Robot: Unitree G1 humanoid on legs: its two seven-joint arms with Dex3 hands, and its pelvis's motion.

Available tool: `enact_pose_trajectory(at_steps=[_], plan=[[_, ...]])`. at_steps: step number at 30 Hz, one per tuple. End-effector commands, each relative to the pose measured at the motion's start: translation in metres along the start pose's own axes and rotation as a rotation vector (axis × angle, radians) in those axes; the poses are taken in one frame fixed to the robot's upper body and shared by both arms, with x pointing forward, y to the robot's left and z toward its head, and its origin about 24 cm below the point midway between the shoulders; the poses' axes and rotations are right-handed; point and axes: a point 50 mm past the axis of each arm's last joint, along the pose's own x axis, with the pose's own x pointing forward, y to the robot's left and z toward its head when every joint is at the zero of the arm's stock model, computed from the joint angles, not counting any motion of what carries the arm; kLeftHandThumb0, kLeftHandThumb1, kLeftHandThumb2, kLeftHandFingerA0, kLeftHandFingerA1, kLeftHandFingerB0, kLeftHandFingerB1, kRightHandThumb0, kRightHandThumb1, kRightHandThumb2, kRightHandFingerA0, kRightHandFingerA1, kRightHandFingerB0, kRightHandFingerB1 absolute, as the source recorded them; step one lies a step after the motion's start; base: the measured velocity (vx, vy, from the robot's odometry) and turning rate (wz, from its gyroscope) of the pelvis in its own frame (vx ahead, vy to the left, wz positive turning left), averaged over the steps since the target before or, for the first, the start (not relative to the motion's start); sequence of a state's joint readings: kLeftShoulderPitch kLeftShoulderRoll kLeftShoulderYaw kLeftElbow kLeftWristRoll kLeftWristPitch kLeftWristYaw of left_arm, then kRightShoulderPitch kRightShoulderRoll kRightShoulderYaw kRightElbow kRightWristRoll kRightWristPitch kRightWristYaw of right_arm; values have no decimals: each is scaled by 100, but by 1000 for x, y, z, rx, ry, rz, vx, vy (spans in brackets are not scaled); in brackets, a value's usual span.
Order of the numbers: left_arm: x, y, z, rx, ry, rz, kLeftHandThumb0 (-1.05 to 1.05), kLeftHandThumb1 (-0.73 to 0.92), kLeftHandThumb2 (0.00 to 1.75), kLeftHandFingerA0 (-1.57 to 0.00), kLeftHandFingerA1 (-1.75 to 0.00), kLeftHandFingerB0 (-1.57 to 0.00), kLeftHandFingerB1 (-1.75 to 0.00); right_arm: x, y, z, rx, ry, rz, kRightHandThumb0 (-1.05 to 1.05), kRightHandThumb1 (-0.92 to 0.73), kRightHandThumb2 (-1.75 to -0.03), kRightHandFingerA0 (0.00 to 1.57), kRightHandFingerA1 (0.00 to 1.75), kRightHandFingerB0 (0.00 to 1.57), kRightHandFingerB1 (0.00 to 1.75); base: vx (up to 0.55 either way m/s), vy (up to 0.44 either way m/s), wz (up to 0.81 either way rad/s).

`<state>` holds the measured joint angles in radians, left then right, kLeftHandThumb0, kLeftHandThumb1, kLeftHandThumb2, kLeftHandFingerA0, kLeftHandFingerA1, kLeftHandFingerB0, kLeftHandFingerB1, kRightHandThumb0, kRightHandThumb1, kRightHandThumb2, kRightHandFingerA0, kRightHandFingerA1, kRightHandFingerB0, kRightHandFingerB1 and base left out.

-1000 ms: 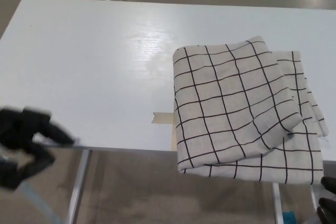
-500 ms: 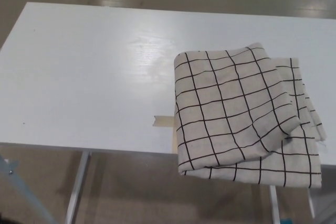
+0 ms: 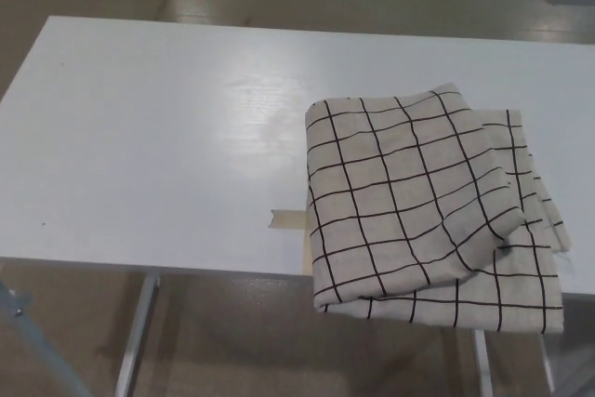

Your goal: Use the left hand to fold a white towel with checkered patterns in half.

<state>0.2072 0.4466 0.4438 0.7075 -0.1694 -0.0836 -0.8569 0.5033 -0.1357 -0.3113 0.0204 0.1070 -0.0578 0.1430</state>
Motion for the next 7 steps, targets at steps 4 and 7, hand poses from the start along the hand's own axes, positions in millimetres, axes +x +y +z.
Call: enact_pose_trajectory(at_steps=[4,7], plan=[[23,-12,-9,101,-35,219,-35,18,83,0,-50,0,-47,-2,14,-11,-14,53,49,-28,-54,-55,50,52,58,53,0,0,0],[25,-13,-8,109,-44,221,-35,19,83,0,-50,0,-47,0,14,-9,-4,53,50,-28,-54,-55,49,55,58,53,0,0,0]])
